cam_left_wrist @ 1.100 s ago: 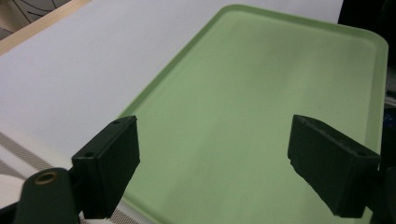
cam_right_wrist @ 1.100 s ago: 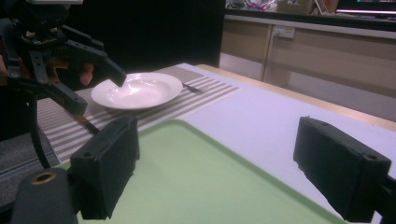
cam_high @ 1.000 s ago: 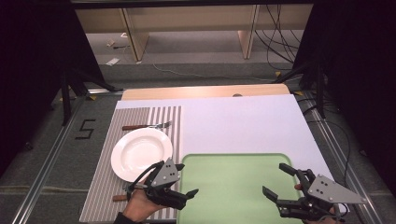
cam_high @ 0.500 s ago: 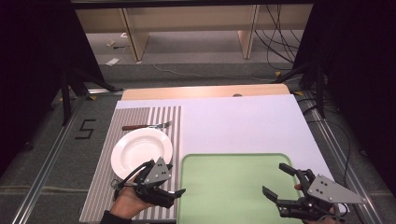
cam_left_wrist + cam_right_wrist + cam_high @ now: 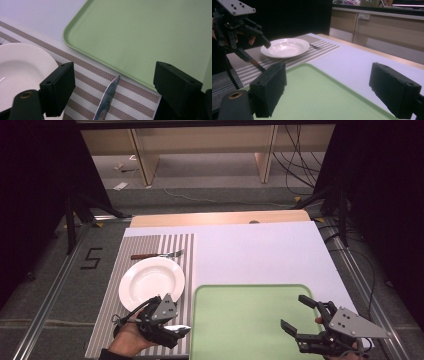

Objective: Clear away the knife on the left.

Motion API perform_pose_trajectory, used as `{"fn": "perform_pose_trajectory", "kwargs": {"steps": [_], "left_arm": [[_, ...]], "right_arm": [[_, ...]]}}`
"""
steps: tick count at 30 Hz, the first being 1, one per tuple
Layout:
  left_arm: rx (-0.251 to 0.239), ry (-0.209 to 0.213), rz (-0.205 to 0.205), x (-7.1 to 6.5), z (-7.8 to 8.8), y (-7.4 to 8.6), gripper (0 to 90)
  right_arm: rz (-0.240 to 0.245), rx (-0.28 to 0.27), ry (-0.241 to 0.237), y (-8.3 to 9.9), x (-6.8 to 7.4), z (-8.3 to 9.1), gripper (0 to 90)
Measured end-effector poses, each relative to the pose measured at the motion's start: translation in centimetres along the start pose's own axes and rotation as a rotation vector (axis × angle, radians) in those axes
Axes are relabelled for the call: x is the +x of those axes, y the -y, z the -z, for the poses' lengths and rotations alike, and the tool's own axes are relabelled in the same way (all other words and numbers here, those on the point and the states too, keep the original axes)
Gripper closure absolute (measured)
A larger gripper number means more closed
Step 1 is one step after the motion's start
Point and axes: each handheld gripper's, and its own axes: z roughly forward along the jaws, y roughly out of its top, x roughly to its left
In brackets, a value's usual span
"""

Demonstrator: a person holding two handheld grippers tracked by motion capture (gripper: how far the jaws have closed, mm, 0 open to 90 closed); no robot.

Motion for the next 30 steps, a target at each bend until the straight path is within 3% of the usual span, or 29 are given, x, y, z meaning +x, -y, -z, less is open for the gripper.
{"fn": "perform_pose_trajectory", "kwargs": {"steps": [5, 10, 15, 30], "left_arm": [[0.022, 0.002, -0.004, -0.1, 0.0, 0.4, 17.8], [0.081, 0.013, -0.012, -0.1, 0.0, 1.1, 17.7], [0.115, 0.008, 0.003, 0.1, 0.1, 1.7, 17.7], [0.231, 0.029, -0.005, 0.5, -0.2, 2.6, 18.1]], "right_arm": [[-0.001, 0.001, -0.001, 0.0, 0.0, 0.0, 15.4], [0.0, 0.0, 0.0, 0.0, 0.0, 0.0, 15.4], [-0.001, 0.003, -0.001, 0.0, 0.0, 0.0, 15.4], [-0.001, 0.002, 0.0, 0.0, 0.0, -0.1, 15.4]]}}
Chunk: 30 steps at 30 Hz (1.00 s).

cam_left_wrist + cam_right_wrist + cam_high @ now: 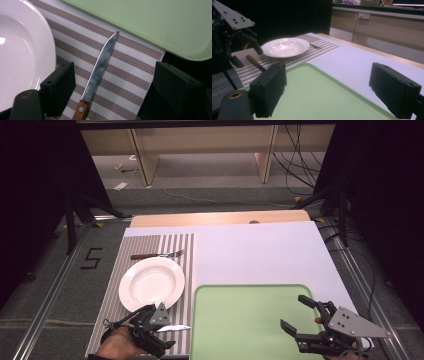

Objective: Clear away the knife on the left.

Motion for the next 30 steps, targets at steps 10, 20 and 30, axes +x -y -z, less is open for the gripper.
{"fn": "perform_pose_trajectory", "kwargs": {"steps": [10, 20, 30], "left_arm": [[0.062, 0.007, 0.025, 0.5, -0.1, 0.7, 19.2], [0.144, -0.015, 0.06, 1.3, -0.5, 1.5, 20.6], [0.223, -0.037, 0.103, 2.6, -1.1, 2.4, 30.0]], "right_arm": [[-0.002, -0.002, 0.0, 0.0, 0.0, 0.0, 15.4], [-0.001, 0.0, 0.0, 0.0, 0.0, 0.0, 15.4], [0.0, 0.0, 0.001, 0.0, 0.0, 0.0, 15.4]]}}
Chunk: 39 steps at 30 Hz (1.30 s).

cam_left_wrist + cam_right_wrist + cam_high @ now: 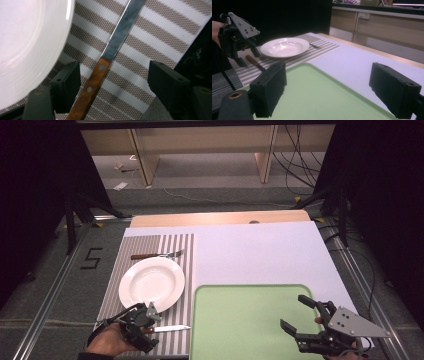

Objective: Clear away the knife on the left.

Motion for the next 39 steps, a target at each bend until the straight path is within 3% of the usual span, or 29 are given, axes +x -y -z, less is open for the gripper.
{"fn": "perform_pose_trajectory", "kwargs": {"steps": [2, 12, 13, 23, 25, 33, 39], "left_arm": [[0.029, 0.004, 0.008, 0.3, -0.2, 0.0, 33.2], [0.069, -0.019, 0.015, 1.1, -0.7, -0.3, 43.8], [0.086, -0.014, 0.007, 1.2, -0.7, -0.3, 48.6], [0.126, -0.022, -0.018, 1.2, -1.1, -0.7, 59.0], [0.131, -0.011, 0.003, 1.4, -1.1, -0.8, 63.1], [0.156, 0.02, -0.015, 1.3, -1.2, -1.1, 75.6], [0.152, 0.034, 0.006, 1.4, -1.1, -1.1, 76.6]], "right_arm": [[0.001, 0.002, -0.001, 0.0, 0.0, 0.0, 15.4], [0.002, 0.006, -0.004, 0.0, 0.0, 0.0, 15.4], [0.002, 0.006, -0.003, 0.0, 0.0, 0.0, 15.4], [0.0, 0.008, -0.004, 0.0, 0.1, -0.1, 15.4], [0.0, 0.007, -0.003, 0.0, 0.1, -0.1, 15.4], [0.004, 0.011, -0.009, 0.1, 0.1, -0.2, 15.4], [0.002, 0.009, -0.006, 0.1, 0.1, -0.2, 15.4]]}}
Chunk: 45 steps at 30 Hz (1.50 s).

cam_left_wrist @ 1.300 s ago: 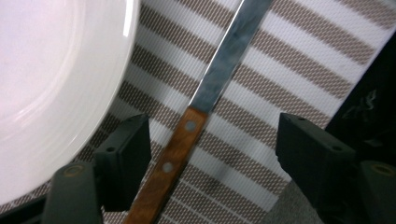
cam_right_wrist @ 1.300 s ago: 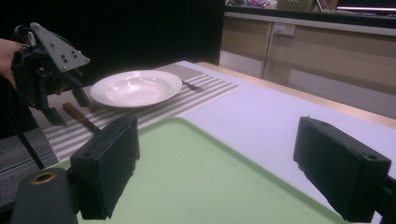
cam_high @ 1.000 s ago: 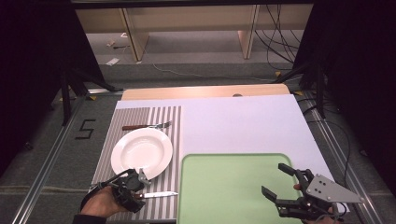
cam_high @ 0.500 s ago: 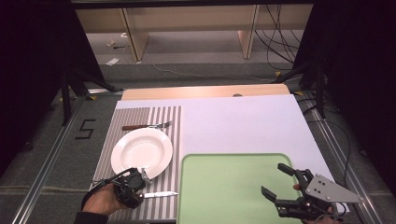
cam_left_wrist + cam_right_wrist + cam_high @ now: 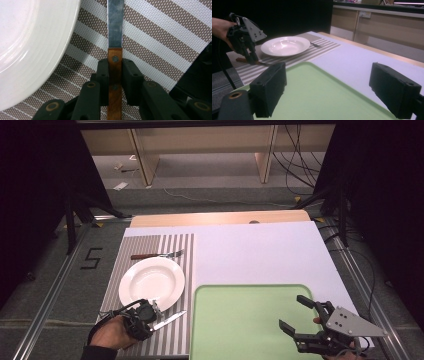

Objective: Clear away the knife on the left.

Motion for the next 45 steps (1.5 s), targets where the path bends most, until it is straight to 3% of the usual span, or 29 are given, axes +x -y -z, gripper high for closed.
{"fn": "perform_pose_trajectory", "kwargs": {"steps": [6, 16, 17, 18, 21, 22, 27, 35, 39, 45], "left_arm": [[-0.035, 0.037, 0.054, 0.1, 0.6, -0.1, 77.0], [-0.141, 0.096, 0.097, -0.2, 1.6, -0.3, 77.0], [-0.152, 0.101, 0.103, -0.2, 1.7, -0.4, 77.0], [-0.195, 0.123, 0.131, -0.1, 1.9, -0.4, 77.0], [-0.217, 0.134, 0.148, -0.1, 2.1, -0.5, 77.0], [-0.248, 0.143, 0.155, -0.1, 2.2, -0.5, 77.0], [-0.298, 0.173, 0.159, -0.5, 2.6, -0.8, 77.0], [-0.352, 0.257, 0.119, -1.7, 2.8, -2.1, 77.0], [-0.367, 0.268, 0.118, -2.2, 2.8, -2.8, 77.0], [-0.42, 0.284, 0.148, -2.4, 3.1, -3.6, 77.0]], "right_arm": [[0.001, 0.0, 0.0, 0.0, 0.0, 0.0, 15.4], [0.001, 0.0, 0.001, 0.0, 0.0, 0.0, 15.4], [0.001, 0.0, 0.001, 0.0, 0.0, 0.0, 15.4], [0.001, 0.0, 0.002, 0.0, 0.0, 0.0, 15.4], [0.001, 0.0, 0.001, 0.0, 0.0, 0.0, 15.4], [0.003, -0.001, 0.001, 0.0, 0.0, 0.0, 15.4], [0.002, 0.0, 0.001, 0.0, 0.0, 0.0, 15.4], [0.002, 0.002, 0.001, 0.0, 0.0, 0.1, 15.4], [0.003, 0.001, 0.0, 0.0, 0.0, 0.1, 15.4], [0.004, 0.001, 0.0, 0.0, 0.0, 0.1, 15.4]]}}
